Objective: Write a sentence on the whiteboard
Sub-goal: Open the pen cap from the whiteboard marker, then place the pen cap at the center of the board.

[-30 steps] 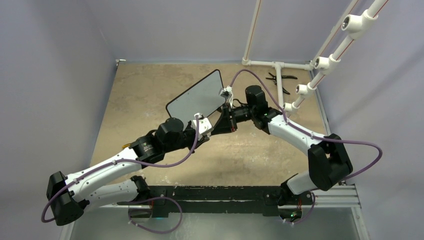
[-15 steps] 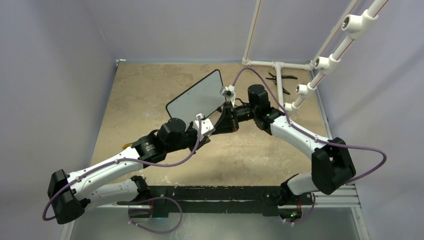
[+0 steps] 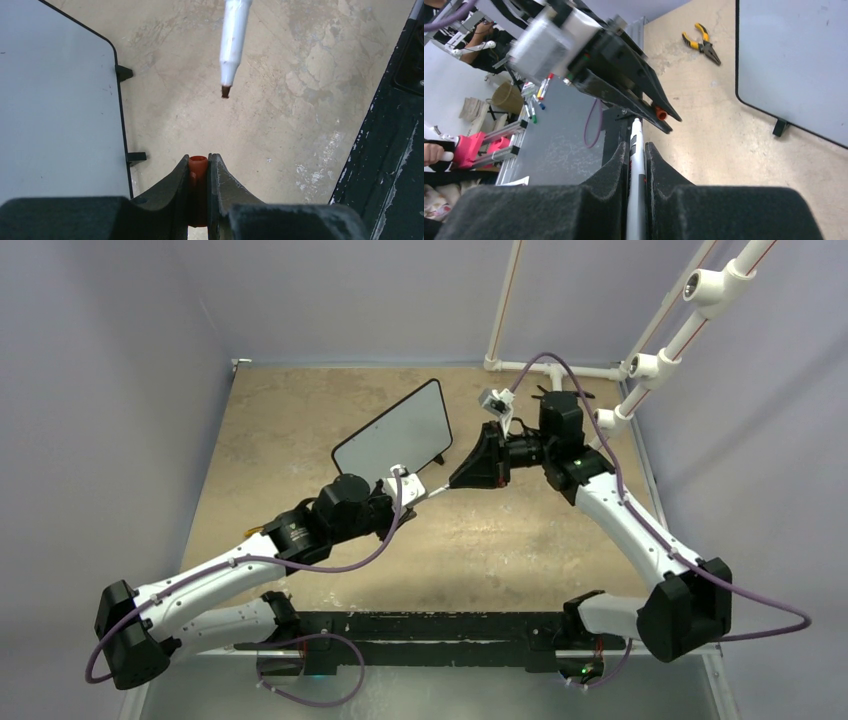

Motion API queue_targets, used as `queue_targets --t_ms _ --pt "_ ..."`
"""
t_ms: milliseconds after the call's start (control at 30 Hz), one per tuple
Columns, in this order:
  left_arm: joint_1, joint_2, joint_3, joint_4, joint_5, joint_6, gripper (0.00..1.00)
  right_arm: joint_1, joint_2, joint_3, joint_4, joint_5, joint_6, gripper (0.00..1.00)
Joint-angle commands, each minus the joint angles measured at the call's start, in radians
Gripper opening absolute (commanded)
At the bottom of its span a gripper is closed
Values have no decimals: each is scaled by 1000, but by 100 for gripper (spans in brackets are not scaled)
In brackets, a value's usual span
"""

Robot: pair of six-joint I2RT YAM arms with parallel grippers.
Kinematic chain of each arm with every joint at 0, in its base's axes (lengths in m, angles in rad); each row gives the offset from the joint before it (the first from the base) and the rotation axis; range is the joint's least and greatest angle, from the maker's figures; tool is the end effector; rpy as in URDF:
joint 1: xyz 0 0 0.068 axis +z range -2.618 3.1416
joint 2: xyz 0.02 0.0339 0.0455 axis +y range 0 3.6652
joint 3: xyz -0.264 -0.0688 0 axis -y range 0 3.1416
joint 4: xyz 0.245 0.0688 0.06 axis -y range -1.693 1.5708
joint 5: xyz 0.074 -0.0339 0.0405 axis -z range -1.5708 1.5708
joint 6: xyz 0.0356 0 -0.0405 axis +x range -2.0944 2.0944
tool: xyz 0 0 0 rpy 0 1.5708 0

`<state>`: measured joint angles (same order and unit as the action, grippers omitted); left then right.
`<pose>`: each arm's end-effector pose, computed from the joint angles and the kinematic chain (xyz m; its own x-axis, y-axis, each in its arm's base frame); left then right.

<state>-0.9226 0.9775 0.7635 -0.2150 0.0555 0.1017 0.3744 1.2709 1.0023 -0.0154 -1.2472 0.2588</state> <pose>0.1338 -0.1799 0.2934 -0.1659 0.3870 -0.9070 0.8476 0.5260 0.0694 0.2446 0.1324 0.3346 -0.4986 -0.1085 -0.8600 -0.8645 -0.0094 0.5025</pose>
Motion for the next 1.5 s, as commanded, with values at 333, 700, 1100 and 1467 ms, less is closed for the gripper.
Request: queue_targets --t_ms 333,700,1100,1467 --pt "19 107 50 9 -101 -227 0 1 -170 -11 -68 549 -88 0" --pt "17 276 -123 198 -289 -566 0 2 -275 -173 144 677 -52 0" --pt "-19 493 -107 200 -319 -568 17 3 -329 -244 182 689 -60 0" --pt "6 339 12 93 -237 -457 71 3 -344 -253 231 722 -44 0"
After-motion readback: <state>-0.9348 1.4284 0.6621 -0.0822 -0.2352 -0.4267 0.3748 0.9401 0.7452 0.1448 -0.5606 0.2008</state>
